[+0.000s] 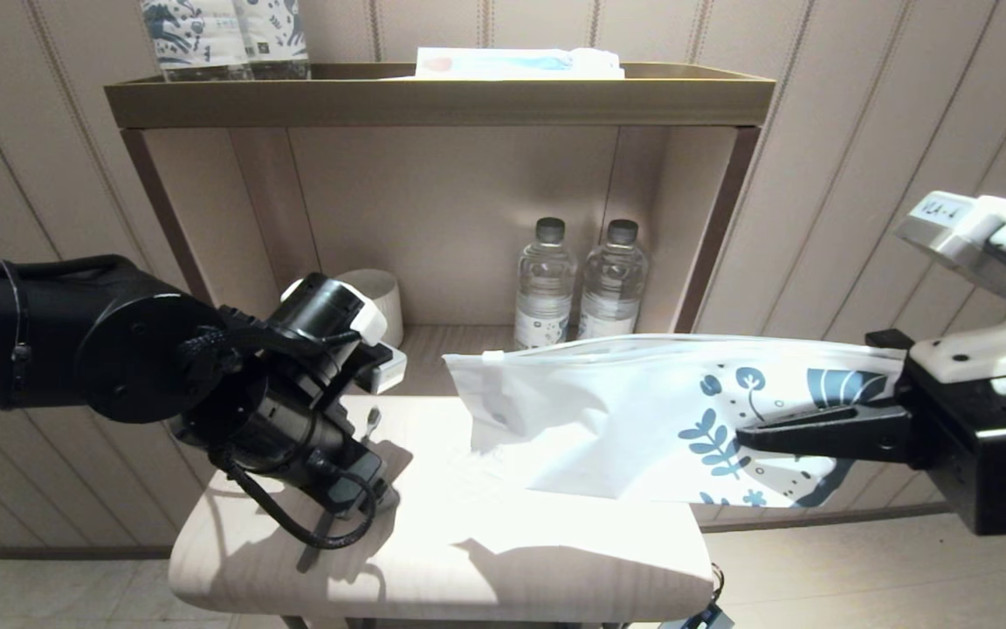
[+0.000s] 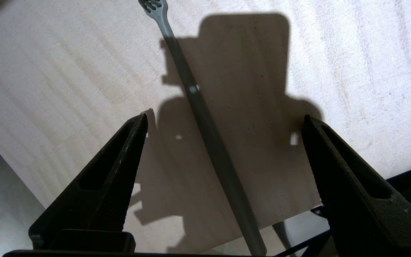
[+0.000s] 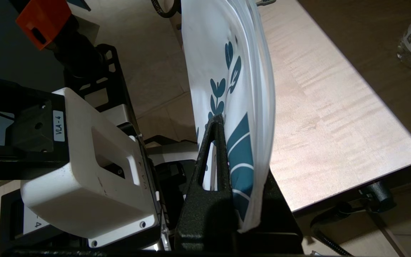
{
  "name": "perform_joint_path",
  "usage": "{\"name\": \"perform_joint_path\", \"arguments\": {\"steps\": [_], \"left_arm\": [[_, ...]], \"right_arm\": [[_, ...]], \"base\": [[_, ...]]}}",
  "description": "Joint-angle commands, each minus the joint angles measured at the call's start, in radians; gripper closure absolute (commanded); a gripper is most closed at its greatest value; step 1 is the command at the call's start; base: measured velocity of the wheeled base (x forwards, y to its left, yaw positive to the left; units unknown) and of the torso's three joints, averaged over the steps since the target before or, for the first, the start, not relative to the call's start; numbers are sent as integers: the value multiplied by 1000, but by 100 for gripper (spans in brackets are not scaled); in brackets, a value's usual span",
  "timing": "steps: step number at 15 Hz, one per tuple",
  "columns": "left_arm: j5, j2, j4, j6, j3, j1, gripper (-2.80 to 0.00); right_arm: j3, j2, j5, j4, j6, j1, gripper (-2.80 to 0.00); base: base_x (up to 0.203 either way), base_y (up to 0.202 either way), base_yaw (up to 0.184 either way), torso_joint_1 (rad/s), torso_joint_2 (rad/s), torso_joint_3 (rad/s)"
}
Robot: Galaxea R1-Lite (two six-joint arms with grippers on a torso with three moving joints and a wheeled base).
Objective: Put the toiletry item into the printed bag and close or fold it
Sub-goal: Pick up a toothbrush
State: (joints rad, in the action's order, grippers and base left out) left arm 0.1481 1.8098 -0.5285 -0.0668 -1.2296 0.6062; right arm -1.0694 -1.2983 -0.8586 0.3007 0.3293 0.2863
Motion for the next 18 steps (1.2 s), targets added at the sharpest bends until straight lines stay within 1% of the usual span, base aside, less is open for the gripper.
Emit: {"name": "perform_joint_path", "arguments": {"steps": [1,4,6,9,11,12,15,18], "left_arm": [[2,29,-7,-2,-1,0,-280],[2,48,-8,11,-11,-2,-280],[2,49,-36,24,-29,-14,-280],[-3,46,-114,29,-85,-38,-280],[-3,54,-127,58,-102,-47,-280],[-7,60,-125,60,-103,-54,-280],[-49,76,-125,64,-107,-63,-280],[-50,92,-155,77,-156,-68,-280]], "right_arm": [[0,-1,-5,1,2,-1,0],[2,-3,-5,3,2,-1,0],[8,-3,-5,1,2,-1,0],[22,2,-5,0,2,1,0],[23,5,-5,0,2,1,0],[25,7,-5,1,2,1,0],[34,7,-5,-2,2,1,0],[37,5,-5,-2,2,1,0]], "base": [[0,0,0,0,0,0],[0,0,0,0,0,0],[0,0,0,0,0,0],[0,0,0,0,0,0],[0,0,0,0,0,0],[0,0,0,0,0,0],[0,0,0,0,0,0],[0,0,0,0,0,0]]}}
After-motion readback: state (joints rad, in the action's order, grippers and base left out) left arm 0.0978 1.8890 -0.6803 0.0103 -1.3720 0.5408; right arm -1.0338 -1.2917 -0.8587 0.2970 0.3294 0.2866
